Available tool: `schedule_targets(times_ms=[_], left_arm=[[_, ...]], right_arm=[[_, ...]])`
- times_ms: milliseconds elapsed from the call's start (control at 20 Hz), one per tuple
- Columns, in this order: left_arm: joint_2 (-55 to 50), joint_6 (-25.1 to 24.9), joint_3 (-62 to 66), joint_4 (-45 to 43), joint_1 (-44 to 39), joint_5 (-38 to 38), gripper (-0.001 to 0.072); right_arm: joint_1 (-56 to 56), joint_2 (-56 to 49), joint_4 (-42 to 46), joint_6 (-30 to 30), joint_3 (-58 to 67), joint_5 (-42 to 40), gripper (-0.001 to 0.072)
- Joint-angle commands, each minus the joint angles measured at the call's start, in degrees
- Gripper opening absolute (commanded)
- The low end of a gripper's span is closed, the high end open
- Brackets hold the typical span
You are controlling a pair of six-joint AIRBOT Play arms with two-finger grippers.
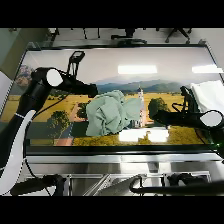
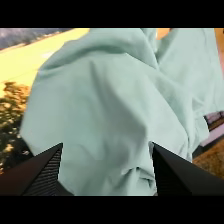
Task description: Fold the shirts.
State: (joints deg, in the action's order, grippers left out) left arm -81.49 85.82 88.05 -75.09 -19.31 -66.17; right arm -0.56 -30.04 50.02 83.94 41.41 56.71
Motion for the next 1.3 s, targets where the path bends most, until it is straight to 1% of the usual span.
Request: schedule_targets(times_ms=[0,50,150,250,300,350,400,450,550,650,750,900,950,1000,1050,1100,1150,1250], left_arm=[[-0.2,1.0,5.6,0.2,6.7,-7.1,0.0599],[0.6,1.0,4.6,0.2,9.4,-8.9,0.0599],[2.1,1.0,-1.7,0.9,14.3,-9.2,0.0599],[2.4,-0.9,-10.6,7.6,18.1,-5.8,0.0599],[2.2,-2.8,-14.9,12.0,19.2,-2.8,0.0600],[1.6,-4.5,-18.8,16.3,20.0,0.4,0.0600],[0.3,-6.3,-22.0,20.3,20.3,3.5,0.0599],[-1.5,-7.6,-23.9,22.9,20.2,5.0,0.0599],[-6.3,-10.7,-25.6,28.0,19.2,7.1,0.0600],[-10.9,-12.9,-25.4,32.5,18.0,9.2,0.0599],[-15.4,-14.5,-23.4,36.2,16.8,10.4,0.0599],[-20.9,-14.4,-17.4,35.7,15.2,8.2,0.0598],[-22.4,-14.4,-15.2,35.6,15.1,7.0,0.0598],[-23.7,-14.4,-13.0,35.6,15.1,5.7,0.0582],[-24.6,-14.4,-11.3,35.6,15.1,4.9,0.0325],[-25.0,-14.5,-9.9,35.6,15.3,4.2,0.0039],[-24.8,-14.7,-9.0,35.6,15.6,3.7,0.0015],[-22.9,-14.7,-7.2,35.6,16.9,2.9,0.0011]], right_arm=[[0.1,-1.9,-0.1,-1.7,2.1,-3.1,0.0290],[0.1,-3.7,-0.1,-1.7,2.4,-3.2,0.0303],[0.0,-8.9,-0.4,-2.9,2.4,-4.0,0.0305],[0.0,-15.0,-3.6,-6.7,2.4,-5.4,0.0308],[0.0,-18.3,-7.1,-9.9,2.4,-6.0,0.0369],[0.0,-21.4,-10.9,-13.3,2.4,-6.5,0.0514],[-0.1,-24.3,-15.1,-17.0,2.4,-7.0,0.0516],[-0.1,-27.3,-19.1,-20.7,2.4,-7.5,0.0463],[-0.1,-32.2,-24.9,-25.4,2.6,-8.5,0.0458],[-0.2,-36.5,-29.1,-28.8,2.7,-9.7,0.0458],[-0.5,-40.2,-30.6,-30.2,3.9,-9.8,0.0458],[-1.8,-44.2,-32.1,-30.9,6.8,-10.1,0.0456],[-2.3,-45.2,-32.3,-30.9,8.2,-10.1,0.0414],[-2.6,-46.0,-32.3,-31.6,9.6,-10.3,0.0310],[-2.8,-46.8,-32.3,-32.1,11.2,-10.3,0.0230],[-3.0,-47.3,-32.3,-32.2,12.7,-10.2,0.0097],[-3.1,-47.2,-32.3,-32.2,13.9,-10.1,0.0023],[-2.8,-46.1,-32.3,-32.6,17.0,-8.7,0.0022]])
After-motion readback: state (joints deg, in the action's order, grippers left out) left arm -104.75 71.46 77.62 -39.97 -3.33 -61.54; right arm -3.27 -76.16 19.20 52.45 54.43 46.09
